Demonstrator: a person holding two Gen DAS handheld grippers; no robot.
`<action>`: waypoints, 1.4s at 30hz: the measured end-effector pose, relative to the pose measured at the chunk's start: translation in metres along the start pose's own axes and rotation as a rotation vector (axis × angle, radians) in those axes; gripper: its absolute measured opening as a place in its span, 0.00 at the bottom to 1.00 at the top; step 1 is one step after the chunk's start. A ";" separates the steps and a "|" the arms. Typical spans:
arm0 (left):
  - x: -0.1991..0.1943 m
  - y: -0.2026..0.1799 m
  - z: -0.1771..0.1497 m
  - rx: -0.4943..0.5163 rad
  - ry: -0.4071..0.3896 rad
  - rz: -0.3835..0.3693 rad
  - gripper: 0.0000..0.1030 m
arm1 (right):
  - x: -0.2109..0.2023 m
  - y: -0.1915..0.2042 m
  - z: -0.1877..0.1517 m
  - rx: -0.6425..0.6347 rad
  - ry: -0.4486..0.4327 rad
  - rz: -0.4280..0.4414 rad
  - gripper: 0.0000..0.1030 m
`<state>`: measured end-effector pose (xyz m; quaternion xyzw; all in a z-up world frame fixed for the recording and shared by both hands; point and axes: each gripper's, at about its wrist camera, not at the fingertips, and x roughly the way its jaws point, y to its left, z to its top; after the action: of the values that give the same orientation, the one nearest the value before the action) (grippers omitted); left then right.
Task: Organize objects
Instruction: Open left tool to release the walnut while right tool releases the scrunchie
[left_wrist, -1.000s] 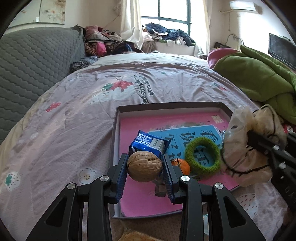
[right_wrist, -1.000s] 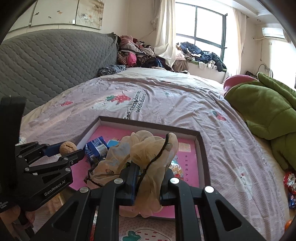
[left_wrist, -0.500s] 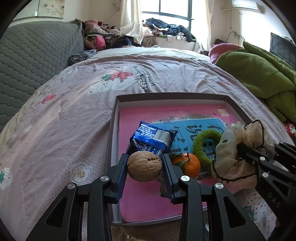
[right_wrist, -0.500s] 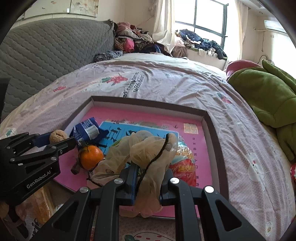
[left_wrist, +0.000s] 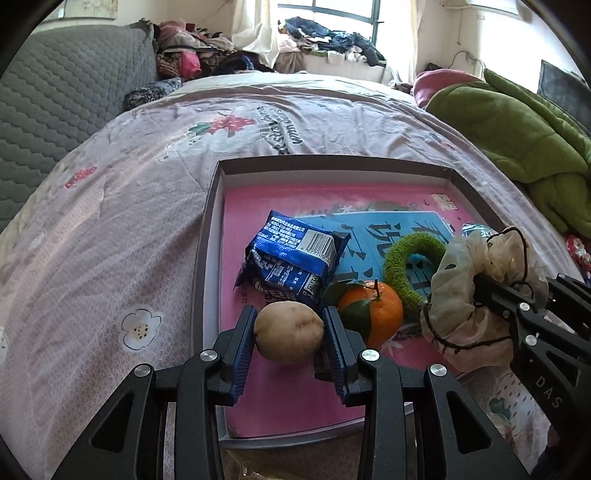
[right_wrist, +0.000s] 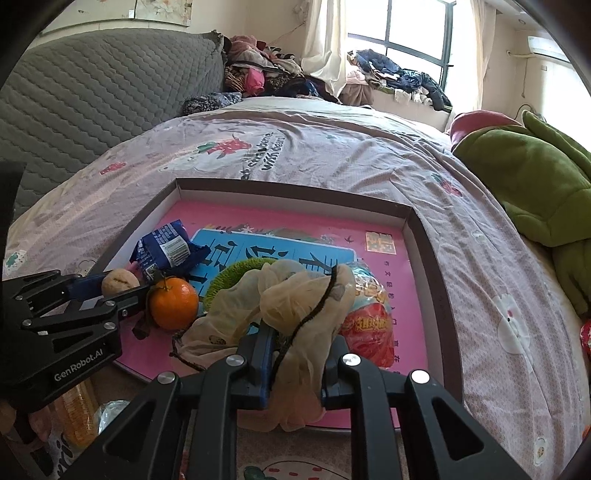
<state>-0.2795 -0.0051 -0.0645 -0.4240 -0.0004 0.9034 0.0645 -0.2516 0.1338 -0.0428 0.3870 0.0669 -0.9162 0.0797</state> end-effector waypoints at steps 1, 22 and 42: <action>0.000 0.000 0.000 0.001 0.001 0.000 0.37 | 0.000 0.000 0.000 -0.002 0.002 -0.001 0.19; -0.004 0.001 -0.002 -0.001 0.047 0.001 0.49 | 0.000 0.000 -0.002 -0.003 0.021 -0.033 0.37; -0.024 0.001 0.002 -0.012 -0.015 -0.029 0.56 | -0.006 -0.007 0.006 0.008 0.007 -0.058 0.44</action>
<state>-0.2657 -0.0085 -0.0449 -0.4175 -0.0124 0.9055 0.0749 -0.2526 0.1403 -0.0338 0.3883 0.0747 -0.9171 0.0513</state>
